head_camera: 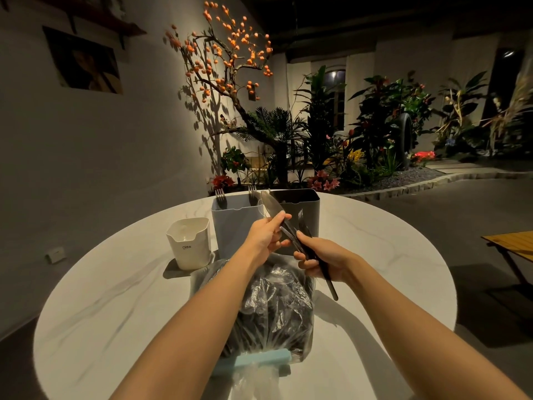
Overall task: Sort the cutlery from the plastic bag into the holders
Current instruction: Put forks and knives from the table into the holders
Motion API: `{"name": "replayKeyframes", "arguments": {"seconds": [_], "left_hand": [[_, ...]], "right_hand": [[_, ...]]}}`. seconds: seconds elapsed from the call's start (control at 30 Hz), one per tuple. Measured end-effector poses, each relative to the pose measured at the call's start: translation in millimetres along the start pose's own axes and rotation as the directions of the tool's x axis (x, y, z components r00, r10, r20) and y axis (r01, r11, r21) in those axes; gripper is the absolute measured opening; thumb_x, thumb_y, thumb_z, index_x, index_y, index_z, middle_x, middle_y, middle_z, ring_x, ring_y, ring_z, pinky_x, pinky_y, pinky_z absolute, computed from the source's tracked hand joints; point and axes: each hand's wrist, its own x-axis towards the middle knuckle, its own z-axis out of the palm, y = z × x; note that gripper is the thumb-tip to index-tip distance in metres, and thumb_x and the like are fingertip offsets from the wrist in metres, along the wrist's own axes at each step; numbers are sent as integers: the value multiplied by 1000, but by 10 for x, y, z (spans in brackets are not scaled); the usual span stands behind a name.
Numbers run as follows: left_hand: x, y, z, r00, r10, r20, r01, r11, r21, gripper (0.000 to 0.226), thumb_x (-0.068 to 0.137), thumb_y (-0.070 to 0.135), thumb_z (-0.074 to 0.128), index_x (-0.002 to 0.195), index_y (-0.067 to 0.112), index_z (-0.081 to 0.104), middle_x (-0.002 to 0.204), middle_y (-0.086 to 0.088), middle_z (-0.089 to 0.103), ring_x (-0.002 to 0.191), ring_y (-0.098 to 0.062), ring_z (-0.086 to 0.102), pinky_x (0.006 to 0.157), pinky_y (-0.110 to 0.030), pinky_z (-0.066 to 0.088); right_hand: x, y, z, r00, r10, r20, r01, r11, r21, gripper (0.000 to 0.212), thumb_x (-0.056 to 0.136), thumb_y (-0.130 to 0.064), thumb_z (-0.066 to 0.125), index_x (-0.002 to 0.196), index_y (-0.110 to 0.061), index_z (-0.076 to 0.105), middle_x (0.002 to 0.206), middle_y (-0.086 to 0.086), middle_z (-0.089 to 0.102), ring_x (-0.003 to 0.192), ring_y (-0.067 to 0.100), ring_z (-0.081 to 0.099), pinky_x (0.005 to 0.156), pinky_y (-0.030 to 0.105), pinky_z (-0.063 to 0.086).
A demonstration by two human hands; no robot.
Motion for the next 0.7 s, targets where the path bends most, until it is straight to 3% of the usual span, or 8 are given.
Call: {"name": "replayKeyframes", "arguments": {"seconds": [0.2, 0.33, 0.53, 0.7], "left_hand": [[-6, 100, -14, 989, 53, -135, -70, 990, -120, 18, 100, 18, 51, 89, 10, 62, 45, 8, 30, 37, -3, 25, 38, -16, 21], [44, 159, -102, 969, 71, -238, -107, 984, -142, 22, 101, 22, 48, 89, 10, 61, 56, 2, 31, 42, -5, 24, 38, -15, 25], [68, 200, -40, 952, 135, -274, -153, 987, -48, 23, 103, 25, 43, 89, 14, 58, 63, -2, 36, 48, -8, 29, 45, -17, 29], [124, 397, 31, 935, 223, -276, -253, 965, -75, 23, 104, 23, 41, 90, 13, 57, 61, -2, 36, 38, -2, 31, 41, -16, 28]], "right_hand": [[-15, 20, -43, 997, 34, -69, -41, 995, -95, 41, 101, -43, 38, 105, -7, 56, 60, -2, 39, 45, 6, 25, 41, 16, 21], [-52, 53, -137, 983, 9, -182, -37, 988, -147, 37, 102, -38, 40, 105, -5, 57, 56, -3, 36, 46, 6, 24, 39, 16, 21], [-13, -50, -112, 947, -123, -297, 90, 988, -122, 34, 104, -34, 37, 83, -12, 52, 52, -4, 46, 39, 4, 30, 40, 15, 23], [46, -128, -84, 901, -210, -379, 154, 973, -175, 39, 105, -34, 33, 75, -13, 46, 51, -3, 36, 39, 5, 27, 39, 16, 21]]}}
